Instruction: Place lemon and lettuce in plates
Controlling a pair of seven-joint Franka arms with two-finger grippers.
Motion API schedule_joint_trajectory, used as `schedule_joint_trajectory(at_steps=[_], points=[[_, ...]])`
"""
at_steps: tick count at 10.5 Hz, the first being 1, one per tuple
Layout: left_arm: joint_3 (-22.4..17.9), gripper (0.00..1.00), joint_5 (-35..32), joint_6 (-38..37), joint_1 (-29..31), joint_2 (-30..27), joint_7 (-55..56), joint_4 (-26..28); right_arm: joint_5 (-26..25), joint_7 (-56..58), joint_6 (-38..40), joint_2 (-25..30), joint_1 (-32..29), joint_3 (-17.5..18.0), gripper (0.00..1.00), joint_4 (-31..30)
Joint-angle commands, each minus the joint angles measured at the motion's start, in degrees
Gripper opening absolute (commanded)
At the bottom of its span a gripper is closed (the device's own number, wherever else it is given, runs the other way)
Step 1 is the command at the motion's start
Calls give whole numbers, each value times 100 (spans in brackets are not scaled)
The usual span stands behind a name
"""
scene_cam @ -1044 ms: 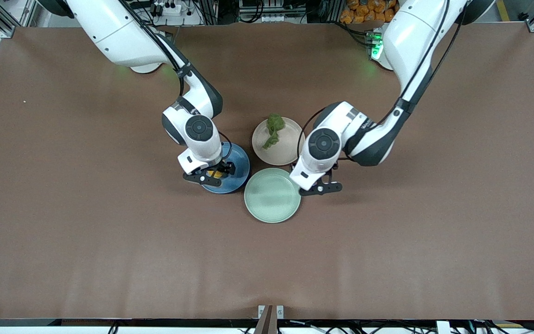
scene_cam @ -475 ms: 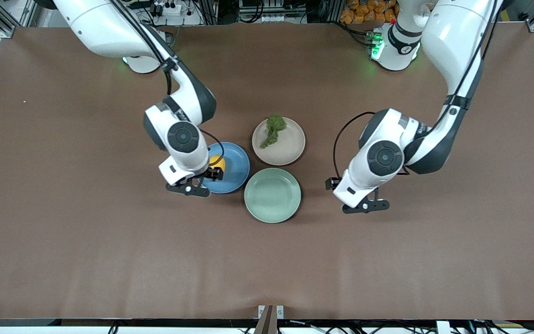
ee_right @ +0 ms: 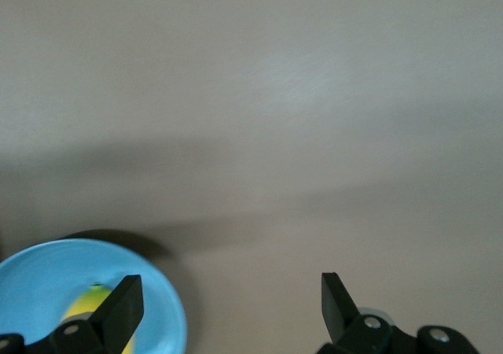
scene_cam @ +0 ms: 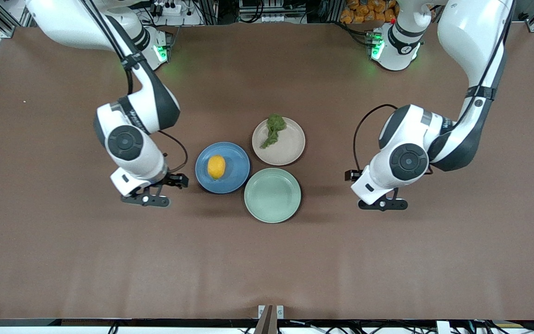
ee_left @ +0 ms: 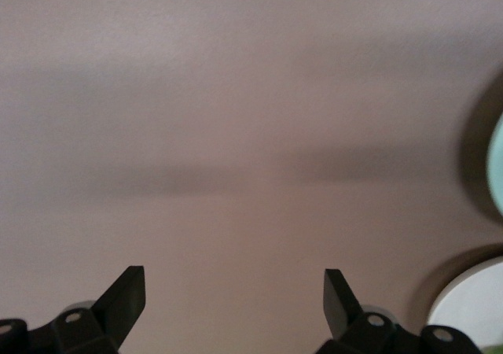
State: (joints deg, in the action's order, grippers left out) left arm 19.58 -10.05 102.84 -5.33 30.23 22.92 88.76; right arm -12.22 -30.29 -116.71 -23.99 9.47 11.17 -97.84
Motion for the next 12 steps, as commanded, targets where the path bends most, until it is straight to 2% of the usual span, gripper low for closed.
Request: schedule_joint_trajectory(at_steps=[1, 3, 4, 5, 6, 9, 12], points=[[-321, 100, -32, -106, -107, -568, -366, 701, 349, 906, 235, 438, -156, -289, 100, -209], [-577, 100, 47, 147, -240, -946, -621, 1316, 518, 1663, 560, 719, -217, -684, 100, -209], [-761, 100, 308, 575, -336, -1253, -874, 1816, 527, 1910, 657, 816, -226, -851, 100, -209], [-1180, 100, 554, 1032, -493, -1595, -1234, 2308, 527, 2113, 710, 895, -226, -1027, 100, -200], [-1428, 100, 740, 1158, -599, -1799, -1533, 2469, 527, 2315, 720, 992, -252, -1151, 100, -200], [-1658, 100, 785, 1151, -460, -2151, -1659, 2235, 527, 2572, 851, 1256, -305, -1467, 100, -183], [-1791, 100, 777, 1160, -267, -2476, -1677, 1786, 527, 2572, 1070, 1563, -332, -1573, 100, -69]])
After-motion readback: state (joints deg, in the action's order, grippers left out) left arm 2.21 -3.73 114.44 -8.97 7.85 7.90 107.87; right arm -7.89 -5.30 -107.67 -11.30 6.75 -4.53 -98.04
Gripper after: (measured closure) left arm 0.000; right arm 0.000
